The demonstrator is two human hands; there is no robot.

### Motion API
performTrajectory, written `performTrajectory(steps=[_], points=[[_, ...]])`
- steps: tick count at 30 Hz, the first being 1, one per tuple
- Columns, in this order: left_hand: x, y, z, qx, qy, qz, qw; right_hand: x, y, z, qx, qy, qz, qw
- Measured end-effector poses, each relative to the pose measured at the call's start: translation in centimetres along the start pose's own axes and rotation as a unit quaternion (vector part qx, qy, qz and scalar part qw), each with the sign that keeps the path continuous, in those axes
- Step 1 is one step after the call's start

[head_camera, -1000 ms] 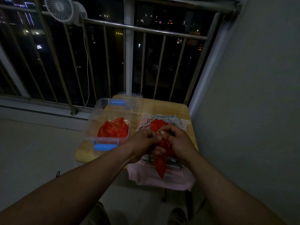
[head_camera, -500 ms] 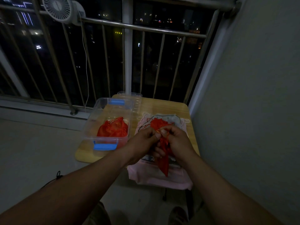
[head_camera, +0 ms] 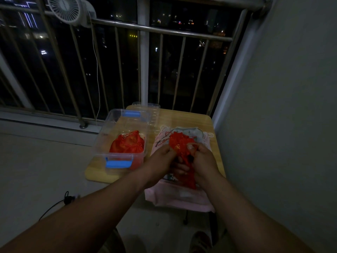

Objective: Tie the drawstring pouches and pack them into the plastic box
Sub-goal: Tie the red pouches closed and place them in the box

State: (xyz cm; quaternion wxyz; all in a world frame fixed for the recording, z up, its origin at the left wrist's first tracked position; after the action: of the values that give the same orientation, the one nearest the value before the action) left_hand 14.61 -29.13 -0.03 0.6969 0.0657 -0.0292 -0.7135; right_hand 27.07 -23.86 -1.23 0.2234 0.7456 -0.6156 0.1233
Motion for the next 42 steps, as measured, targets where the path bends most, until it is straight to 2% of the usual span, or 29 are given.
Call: performTrajectory(steps=[3,7,12,15,17,18,20,22,26,30,32,42], points=[[0.2,0.1,0.3,-0.003,0.011,0.018,1.000,-0.7,-0.2,-0.3,0.054,-0.019,0.063,0.996],[0.2,-0.5,0.2,-0.153,0.058,0.006,0.986,-0.6,0.9,-2.2,0.159,-0.082,0.089,0.980],[-0.8,-2.5,1.8,-0.182,0.108,0.043,0.976,-0.2,3.3,-4.0,0.209,-0.132,0.034,0.968],[-1.6,-5.5,3.7,-0.156,0.108,0.066,0.980,-0.2,5.1,-4.5,0.245,-0.091,-0.067,0.963],[-2.0,-7.9,5.0,-0.161,0.103,0.106,0.976,-0.4,6.5,-3.9,0.265,-0.041,-0.139,0.953],[-2.0,-9.1,5.6,-0.163,0.100,0.134,0.972,-0.6,7.3,-4.0,0.297,-0.046,-0.143,0.943],[-1.8,-11.2,6.7,-0.144,0.102,0.190,0.966,-1.5,9.2,-4.3,0.328,-0.066,-0.116,0.935],[-1.2,-13.7,7.4,-0.130,0.112,0.254,0.952,-2.7,11.9,-4.3,0.301,-0.059,-0.105,0.946],[-0.1,-17.8,7.1,-0.183,0.115,0.335,0.917,-5.4,15.9,-4.4,0.269,-0.042,-0.084,0.959],[0.4,-19.3,6.8,-0.301,0.096,0.296,0.901,-8.3,14.9,-4.8,0.351,-0.099,0.048,0.930],[-0.2,-19.0,6.5,-0.321,0.089,0.268,0.904,-9.2,12.6,-4.6,0.336,-0.094,0.073,0.934],[-7.2,-10.4,4.2,-0.301,0.074,0.155,0.938,-11.7,-2.3,-4.0,0.376,-0.049,0.167,0.910]])
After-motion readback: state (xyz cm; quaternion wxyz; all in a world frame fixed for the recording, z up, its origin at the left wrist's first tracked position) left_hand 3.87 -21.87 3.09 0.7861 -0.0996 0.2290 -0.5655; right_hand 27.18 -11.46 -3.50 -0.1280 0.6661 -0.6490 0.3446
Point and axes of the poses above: each hand's wrist, its own x-axis away from the middle knuckle, its own y-axis out of the palm, z = x × y, the point moved 5 cm from there along -x, towards the middle knuckle, and after that the axes turned 13 degrees about y, right-handed, at the moved point
